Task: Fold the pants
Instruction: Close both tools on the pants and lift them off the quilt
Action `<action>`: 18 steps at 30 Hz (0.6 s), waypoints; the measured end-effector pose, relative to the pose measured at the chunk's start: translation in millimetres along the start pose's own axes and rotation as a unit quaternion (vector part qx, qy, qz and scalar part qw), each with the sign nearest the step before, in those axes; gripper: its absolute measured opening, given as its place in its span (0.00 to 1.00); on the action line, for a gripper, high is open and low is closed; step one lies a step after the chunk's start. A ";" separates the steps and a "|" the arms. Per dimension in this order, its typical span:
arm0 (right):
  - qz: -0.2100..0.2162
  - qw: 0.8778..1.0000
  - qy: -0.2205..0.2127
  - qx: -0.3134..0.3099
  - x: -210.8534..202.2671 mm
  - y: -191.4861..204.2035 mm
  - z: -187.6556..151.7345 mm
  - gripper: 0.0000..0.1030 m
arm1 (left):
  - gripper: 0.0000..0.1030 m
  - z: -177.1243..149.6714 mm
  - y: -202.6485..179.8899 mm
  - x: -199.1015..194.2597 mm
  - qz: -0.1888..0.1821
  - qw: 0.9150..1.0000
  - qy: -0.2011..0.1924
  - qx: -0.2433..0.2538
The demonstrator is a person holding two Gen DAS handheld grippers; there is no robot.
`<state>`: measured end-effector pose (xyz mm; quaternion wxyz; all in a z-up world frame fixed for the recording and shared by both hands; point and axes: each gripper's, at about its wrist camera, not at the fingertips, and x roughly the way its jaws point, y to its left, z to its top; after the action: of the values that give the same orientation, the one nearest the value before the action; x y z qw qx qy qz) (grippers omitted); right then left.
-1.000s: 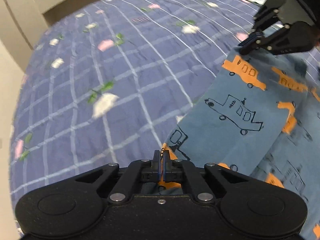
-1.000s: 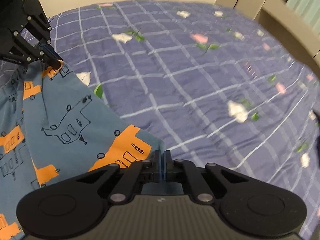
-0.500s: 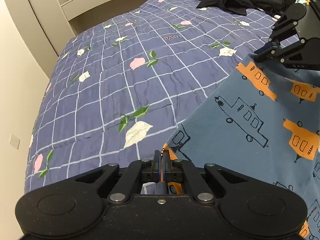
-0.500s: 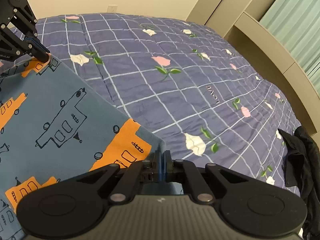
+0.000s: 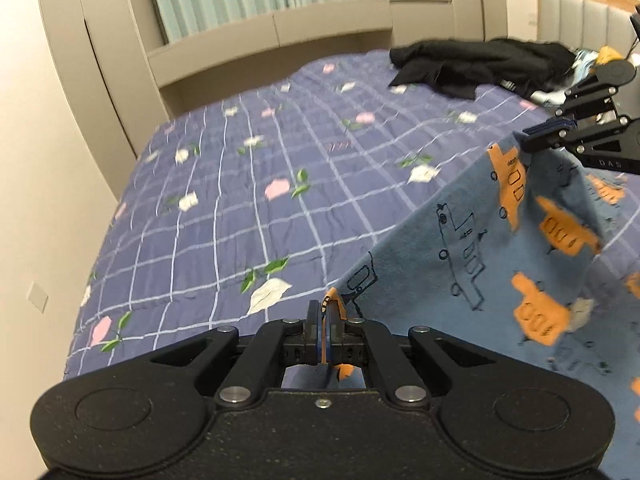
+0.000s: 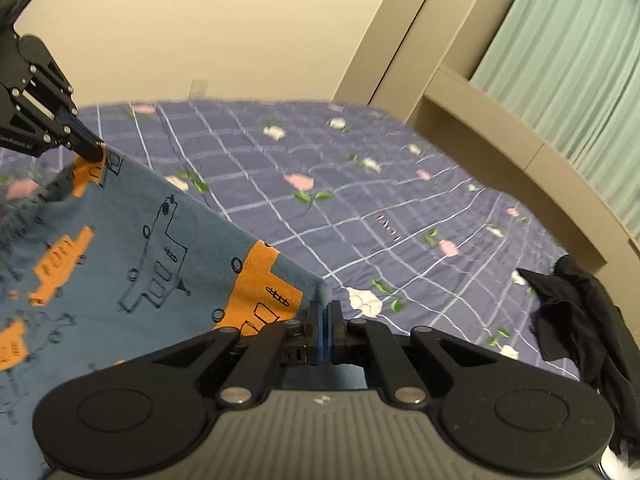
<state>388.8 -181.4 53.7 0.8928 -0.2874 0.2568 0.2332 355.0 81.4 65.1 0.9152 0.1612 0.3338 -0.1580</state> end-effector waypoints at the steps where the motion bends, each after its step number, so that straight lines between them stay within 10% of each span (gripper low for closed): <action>1: -0.004 1.000 -0.008 0.002 -12.8 1.7 -2.6 0.02 | 0.00 -0.9 -3.2 -9.7 -0.002 1.000 -0.009 -0.001; 18: -0.016 0.997 -0.059 0.039 -164.4 62.1 -77.8 0.02 | 0.00 -73.2 -75.3 -118.5 -0.042 0.998 -0.046 0.026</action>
<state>203.7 -229.7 72.0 0.9203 -0.2425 0.2081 0.2255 197.9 64.7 76.2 0.9177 0.1630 0.2938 -0.2119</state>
